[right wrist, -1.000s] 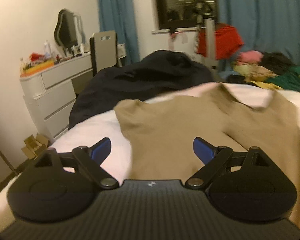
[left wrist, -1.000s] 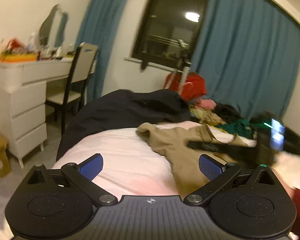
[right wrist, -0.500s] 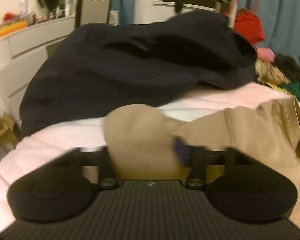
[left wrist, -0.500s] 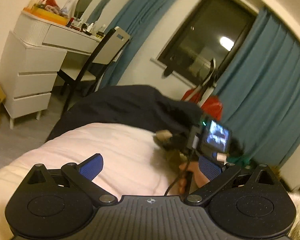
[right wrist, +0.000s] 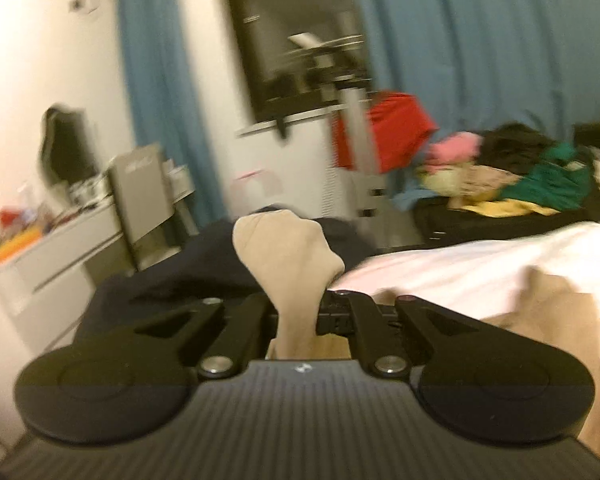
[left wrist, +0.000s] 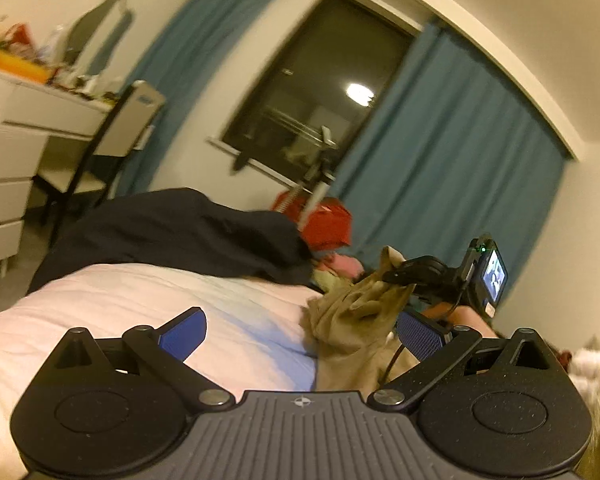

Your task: Fold clothes

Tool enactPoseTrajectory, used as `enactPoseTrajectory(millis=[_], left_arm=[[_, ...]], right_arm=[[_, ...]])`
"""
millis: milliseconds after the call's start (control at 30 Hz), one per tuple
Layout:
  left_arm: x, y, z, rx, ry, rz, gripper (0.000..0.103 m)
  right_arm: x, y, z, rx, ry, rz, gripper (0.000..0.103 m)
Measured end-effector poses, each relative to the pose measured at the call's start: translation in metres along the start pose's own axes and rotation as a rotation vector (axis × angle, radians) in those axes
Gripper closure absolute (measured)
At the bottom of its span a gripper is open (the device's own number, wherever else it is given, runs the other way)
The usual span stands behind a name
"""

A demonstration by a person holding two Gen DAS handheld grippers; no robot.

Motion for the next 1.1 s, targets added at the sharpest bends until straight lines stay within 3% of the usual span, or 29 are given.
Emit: enactPoseTrajectory(millis=[100, 267, 400, 433, 467, 500, 533, 733, 900, 1100], left_arm=[[0.013, -0.019, 0.018, -0.061, -0.012, 0.010, 0.000], [0.022, -0.041, 0.040, -0.111, -0.056, -0.050, 0.000], [0.027, -0.061, 0.045, -0.142, -0.074, -0.084, 0.000], [0.029, -0.066, 0.045, -0.146, -0.083, -0.088, 0.000], [0.030, -0.071, 0.044, -0.151, -0.091, -0.093, 0.000], [0.031, -0.076, 0.043, -0.157, -0.099, -0.098, 0.000], [0.033, -0.079, 0.043, -0.161, -0.110, -0.101, 0.000], [0.041, -0.086, 0.043, -0.186, -0.181, -0.108, 0.000], [0.058, -0.077, 0.050, -0.226, -0.238, -0.065, 0.001], [0.087, -0.060, 0.077, -0.362, -0.323, -0.063, 0.005]], right_arm=[[0.044, -0.010, 0.007, -0.029, -0.052, 0.029, 0.098], [0.104, -0.038, 0.028, -0.105, -0.101, 0.064, 0.097], [0.126, -0.057, 0.043, -0.149, -0.142, 0.057, 0.092], [0.128, -0.056, 0.046, -0.162, -0.150, 0.039, 0.082], [0.128, -0.054, 0.047, -0.174, -0.158, 0.020, 0.051], [0.129, -0.053, 0.049, -0.186, -0.166, 0.001, 0.031], [0.130, -0.051, 0.051, -0.199, -0.173, -0.018, 0.001], [0.108, 0.027, 0.047, -0.116, -0.111, -0.025, 0.000], [0.088, 0.133, 0.088, -0.067, -0.096, -0.010, 0.000], [0.064, 0.260, 0.138, -0.010, -0.080, 0.009, 0.000]])
Point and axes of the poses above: each gripper's, at about its wrist camera, not at the fingertips, and y roughly against the way its jaws point, x to its right, z to its underside, the point moved 5 cm from there along -y, roughly the way its jaws point, and after that the axes turned 13 degrees about -x, right-handed, at the moved point
